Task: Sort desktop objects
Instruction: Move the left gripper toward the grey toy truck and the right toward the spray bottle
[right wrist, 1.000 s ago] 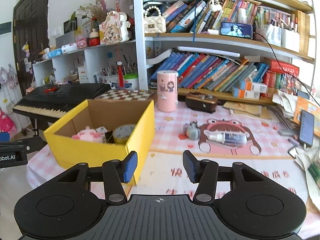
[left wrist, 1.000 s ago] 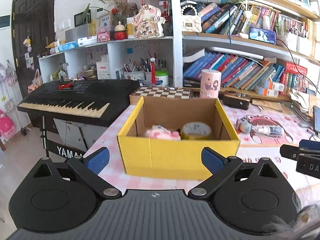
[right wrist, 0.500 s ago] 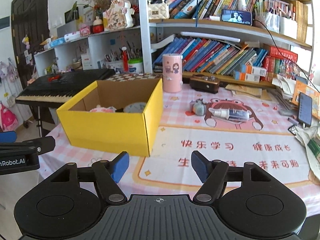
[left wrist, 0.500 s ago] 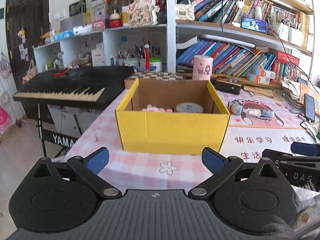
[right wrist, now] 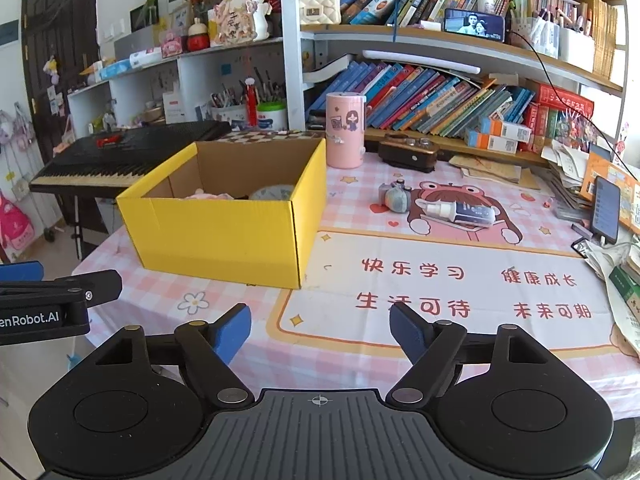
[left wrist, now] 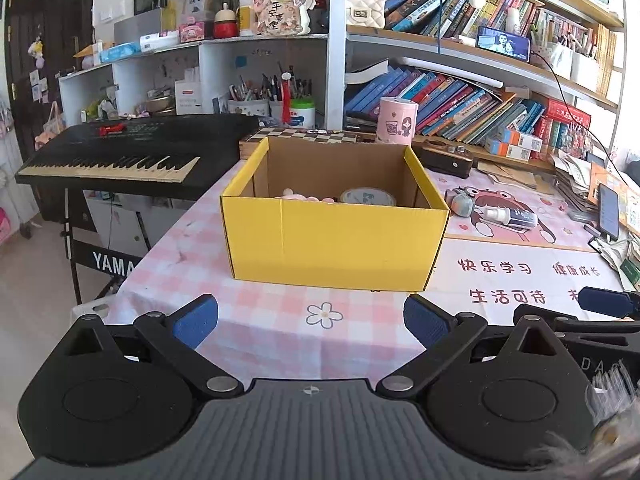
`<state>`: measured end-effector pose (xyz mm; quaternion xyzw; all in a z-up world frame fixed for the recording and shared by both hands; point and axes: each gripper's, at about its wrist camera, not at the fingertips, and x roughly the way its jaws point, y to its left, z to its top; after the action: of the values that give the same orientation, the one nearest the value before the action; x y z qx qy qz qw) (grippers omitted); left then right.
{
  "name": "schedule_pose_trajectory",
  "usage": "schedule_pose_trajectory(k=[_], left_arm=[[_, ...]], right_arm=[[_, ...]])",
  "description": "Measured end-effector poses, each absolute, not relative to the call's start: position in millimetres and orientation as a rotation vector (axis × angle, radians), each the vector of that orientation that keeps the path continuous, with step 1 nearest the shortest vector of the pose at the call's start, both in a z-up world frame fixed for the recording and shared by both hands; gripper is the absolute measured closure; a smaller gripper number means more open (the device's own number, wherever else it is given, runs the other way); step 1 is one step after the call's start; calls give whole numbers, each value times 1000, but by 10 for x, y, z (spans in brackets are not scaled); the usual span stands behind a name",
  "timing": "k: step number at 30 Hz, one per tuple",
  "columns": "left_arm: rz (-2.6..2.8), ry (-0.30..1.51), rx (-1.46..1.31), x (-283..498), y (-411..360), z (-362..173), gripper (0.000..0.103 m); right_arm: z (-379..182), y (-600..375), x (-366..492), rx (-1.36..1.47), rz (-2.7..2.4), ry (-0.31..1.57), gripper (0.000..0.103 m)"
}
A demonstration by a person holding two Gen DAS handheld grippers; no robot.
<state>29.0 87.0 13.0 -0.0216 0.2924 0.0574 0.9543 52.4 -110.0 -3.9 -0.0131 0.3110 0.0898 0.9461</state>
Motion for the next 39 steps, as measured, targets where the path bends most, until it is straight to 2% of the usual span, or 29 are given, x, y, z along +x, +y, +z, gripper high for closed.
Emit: schedule_pose_trajectory(k=[18, 39], left_arm=[[77, 619, -35, 287, 754, 80, 2], [-80, 652, 26, 652, 199, 3, 2]], right_arm=[[-71, -1181, 466, -28, 162, 645, 19], [-159, -1689, 531, 27, 15, 678, 18]])
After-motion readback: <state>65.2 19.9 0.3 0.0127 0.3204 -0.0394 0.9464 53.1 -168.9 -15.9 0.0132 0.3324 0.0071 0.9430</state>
